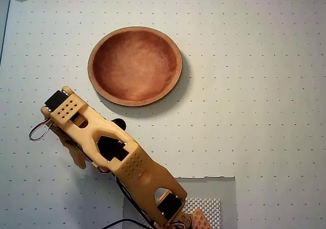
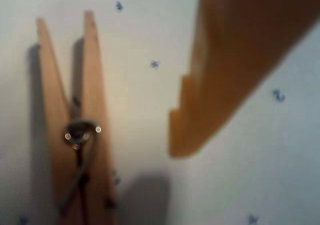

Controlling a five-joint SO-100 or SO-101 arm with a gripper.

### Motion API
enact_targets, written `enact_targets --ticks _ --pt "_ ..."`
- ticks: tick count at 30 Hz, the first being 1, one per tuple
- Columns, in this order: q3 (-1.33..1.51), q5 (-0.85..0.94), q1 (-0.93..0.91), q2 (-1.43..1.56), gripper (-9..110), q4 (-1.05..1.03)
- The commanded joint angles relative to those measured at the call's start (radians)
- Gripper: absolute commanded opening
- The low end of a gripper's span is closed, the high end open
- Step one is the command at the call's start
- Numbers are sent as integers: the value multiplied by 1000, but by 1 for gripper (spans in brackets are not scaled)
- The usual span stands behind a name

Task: Grasp a clothespin and put it in the bowl.

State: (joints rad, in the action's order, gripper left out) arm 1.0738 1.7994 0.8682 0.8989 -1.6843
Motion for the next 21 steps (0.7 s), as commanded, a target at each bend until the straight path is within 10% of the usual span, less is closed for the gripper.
enact_targets --ticks 1,21 --pt "-54 -8 5 34 28 0" --pt "-52 -8 6 -37 28 -9"
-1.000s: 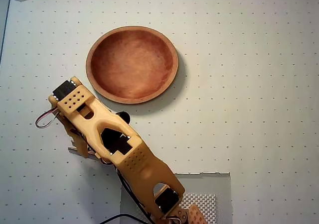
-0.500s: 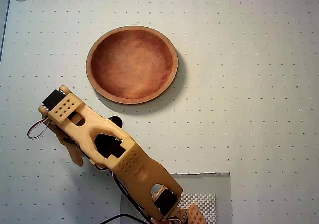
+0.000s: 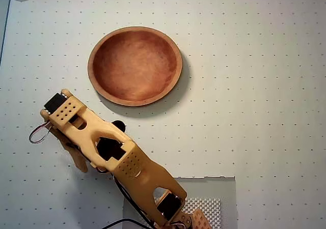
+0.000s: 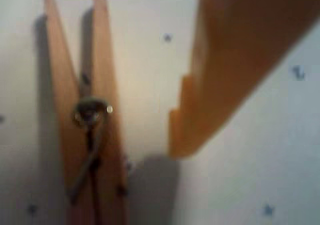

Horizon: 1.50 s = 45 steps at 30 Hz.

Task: Grasp a clothespin and put it in the bowl.

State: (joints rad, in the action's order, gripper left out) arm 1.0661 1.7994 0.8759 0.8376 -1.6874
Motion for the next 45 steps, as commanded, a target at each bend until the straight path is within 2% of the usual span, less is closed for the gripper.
enact_targets --ticks 1,10,27,36,40,45 --pt "-46 -8 -2 23 28 -6" --pt "-46 -8 -2 21 27 -8" --pt "-37 -8 9 21 -3 -8" --pt "-32 -8 14 29 -3 -12" --pt "-49 -21 15 34 -3 -84" --pt "-66 -77 3 143 -3 -104"
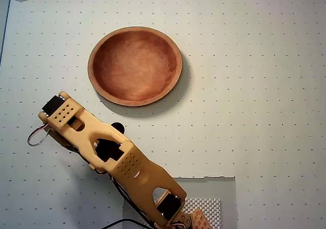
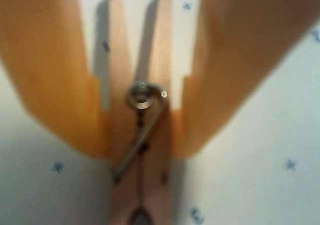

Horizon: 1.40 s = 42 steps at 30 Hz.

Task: Grasp a clothespin and put it in the bowl.

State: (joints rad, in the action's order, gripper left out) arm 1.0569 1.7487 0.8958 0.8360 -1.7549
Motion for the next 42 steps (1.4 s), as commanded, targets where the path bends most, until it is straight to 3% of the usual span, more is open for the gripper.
enact_targets --ticks 1,23,30,42 --pt "-55 -31 -21 160 -3 -37" --pt "-71 -123 -209 769 -3 -29" --pt "-184 -112 -311 775 -3 -26" --pt "-522 -109 -500 541 -3 -26"
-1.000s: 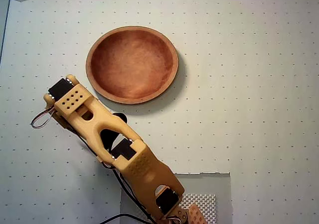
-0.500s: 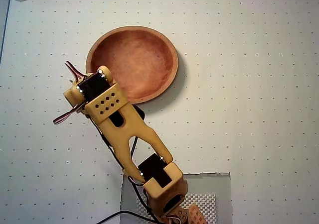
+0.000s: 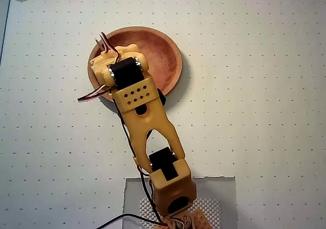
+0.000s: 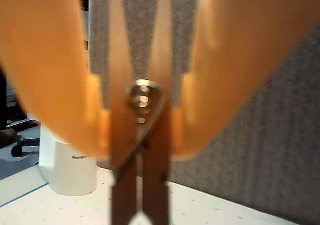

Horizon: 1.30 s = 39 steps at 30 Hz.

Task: Grasp a clothespin and put it in the bowl.

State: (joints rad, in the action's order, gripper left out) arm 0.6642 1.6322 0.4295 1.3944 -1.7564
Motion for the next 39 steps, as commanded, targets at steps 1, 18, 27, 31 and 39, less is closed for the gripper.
enact_targets --ticks 1,18,27,31,39 --pt "-150 8 -44 -35 -3 -25" --pt "-227 5 -121 -341 -3 11" --pt "-227 3 -107 -453 -3 63" --pt "-227 5 -107 -466 -3 103" --pt "-213 5 -81 -476 -3 163"
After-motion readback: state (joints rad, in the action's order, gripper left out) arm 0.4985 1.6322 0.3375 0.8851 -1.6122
